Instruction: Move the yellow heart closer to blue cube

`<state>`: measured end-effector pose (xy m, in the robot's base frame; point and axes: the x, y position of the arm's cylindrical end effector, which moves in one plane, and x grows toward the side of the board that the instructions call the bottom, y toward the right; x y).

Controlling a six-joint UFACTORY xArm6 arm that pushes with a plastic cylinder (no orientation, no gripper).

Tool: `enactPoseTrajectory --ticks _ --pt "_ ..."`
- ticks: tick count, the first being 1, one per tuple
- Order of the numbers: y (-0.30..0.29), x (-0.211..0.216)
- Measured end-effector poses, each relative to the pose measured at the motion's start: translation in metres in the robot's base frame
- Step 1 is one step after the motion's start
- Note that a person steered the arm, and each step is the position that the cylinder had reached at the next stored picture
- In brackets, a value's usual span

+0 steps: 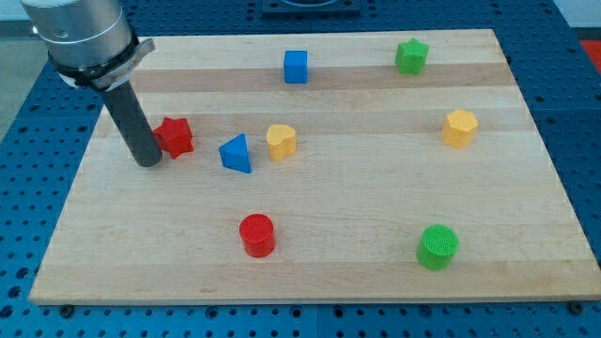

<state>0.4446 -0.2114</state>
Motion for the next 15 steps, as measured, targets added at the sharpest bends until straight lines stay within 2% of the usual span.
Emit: enactPoseTrajectory --ticks 1,3,4,5,6,8,9,12,14,15 --pt "0.0 0.014" --pt "0.016 0.087" --pt "0.077 0.077" --pt "0.13 0.023" --pt "0.175 0.005" --pt "0.173 -0.038" --pt "0.15 -0.065" --pt "0.123 -0.096" --pt "0.172 -0.101" --pt "0.227 -0.126"
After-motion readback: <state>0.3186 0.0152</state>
